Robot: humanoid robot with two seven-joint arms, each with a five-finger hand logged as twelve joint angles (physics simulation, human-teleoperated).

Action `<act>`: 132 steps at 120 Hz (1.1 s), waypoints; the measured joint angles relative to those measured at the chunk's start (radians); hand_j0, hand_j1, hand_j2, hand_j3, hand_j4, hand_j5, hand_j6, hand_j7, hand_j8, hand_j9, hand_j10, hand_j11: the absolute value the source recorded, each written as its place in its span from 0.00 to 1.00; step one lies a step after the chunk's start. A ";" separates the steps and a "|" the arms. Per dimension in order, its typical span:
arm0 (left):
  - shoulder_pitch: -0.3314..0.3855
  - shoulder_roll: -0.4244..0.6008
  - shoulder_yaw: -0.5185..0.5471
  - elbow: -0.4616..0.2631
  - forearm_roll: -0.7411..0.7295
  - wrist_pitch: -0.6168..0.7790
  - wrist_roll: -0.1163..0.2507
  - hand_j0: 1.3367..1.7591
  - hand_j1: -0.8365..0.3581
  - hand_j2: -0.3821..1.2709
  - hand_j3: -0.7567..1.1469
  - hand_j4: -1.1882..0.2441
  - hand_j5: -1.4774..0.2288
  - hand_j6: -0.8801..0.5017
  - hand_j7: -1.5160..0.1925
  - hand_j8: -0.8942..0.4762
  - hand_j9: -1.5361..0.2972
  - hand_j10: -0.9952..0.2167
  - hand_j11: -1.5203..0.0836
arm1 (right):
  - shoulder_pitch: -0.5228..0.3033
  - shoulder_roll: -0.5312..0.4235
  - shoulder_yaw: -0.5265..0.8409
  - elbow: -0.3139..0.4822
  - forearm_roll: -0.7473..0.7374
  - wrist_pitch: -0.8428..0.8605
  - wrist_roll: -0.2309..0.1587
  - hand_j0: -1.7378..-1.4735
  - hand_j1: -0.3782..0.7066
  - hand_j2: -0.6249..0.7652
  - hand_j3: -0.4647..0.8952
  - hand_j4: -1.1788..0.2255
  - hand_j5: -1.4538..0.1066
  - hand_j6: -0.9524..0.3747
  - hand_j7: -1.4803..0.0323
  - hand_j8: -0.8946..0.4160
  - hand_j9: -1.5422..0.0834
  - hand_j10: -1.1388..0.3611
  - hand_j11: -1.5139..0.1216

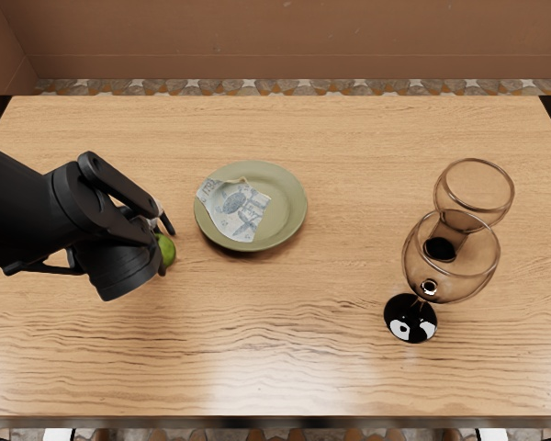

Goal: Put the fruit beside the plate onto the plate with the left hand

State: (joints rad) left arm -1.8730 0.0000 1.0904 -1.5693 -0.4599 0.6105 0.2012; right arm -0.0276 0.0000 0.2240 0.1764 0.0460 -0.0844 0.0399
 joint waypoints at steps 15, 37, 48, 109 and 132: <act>0.000 0.000 -0.005 0.000 -0.015 0.000 0.001 0.75 0.49 0.31 0.40 0.44 0.44 0.28 0.46 0.29 0.44 0.36 0.49 | 0.000 0.000 0.000 0.000 0.000 0.000 0.000 0.30 0.03 0.45 0.34 0.84 0.93 0.72 0.98 0.68 0.95 0.76 0.93; -0.003 0.000 -0.021 -0.003 -0.046 -0.001 0.002 0.75 0.42 0.39 0.40 0.44 0.32 0.39 0.34 0.38 0.33 0.25 0.36 | 0.000 0.000 0.000 0.000 0.000 0.000 0.000 0.30 0.03 0.45 0.34 0.84 0.93 0.72 0.98 0.68 0.95 0.76 0.93; -0.004 0.000 -0.024 -0.004 -0.052 -0.002 0.002 0.74 0.37 0.46 0.40 0.48 0.28 0.42 0.31 0.43 0.30 0.22 0.33 | 0.000 0.000 0.000 0.000 0.000 0.000 0.000 0.30 0.03 0.45 0.34 0.84 0.93 0.72 0.98 0.68 0.95 0.76 0.93; -0.208 0.000 -0.098 -0.023 -0.162 -0.005 0.011 0.73 0.29 0.56 0.40 0.49 0.16 0.50 0.23 0.51 0.23 0.17 0.24 | 0.000 0.000 0.000 0.000 0.000 0.000 0.000 0.30 0.03 0.45 0.34 0.84 0.93 0.72 0.98 0.68 0.95 0.76 0.93; -0.201 0.000 -0.257 0.025 -0.156 -0.007 0.010 0.72 0.27 0.57 0.40 0.50 0.14 0.51 0.22 0.52 0.22 0.16 0.24 | 0.000 0.000 0.000 0.000 0.000 0.000 0.000 0.30 0.03 0.45 0.34 0.84 0.93 0.72 0.98 0.68 0.95 0.76 0.93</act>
State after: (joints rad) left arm -2.0736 0.0000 0.8336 -1.5446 -0.6158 0.6033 0.2116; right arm -0.0276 0.0000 0.2240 0.1764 0.0460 -0.0844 0.0399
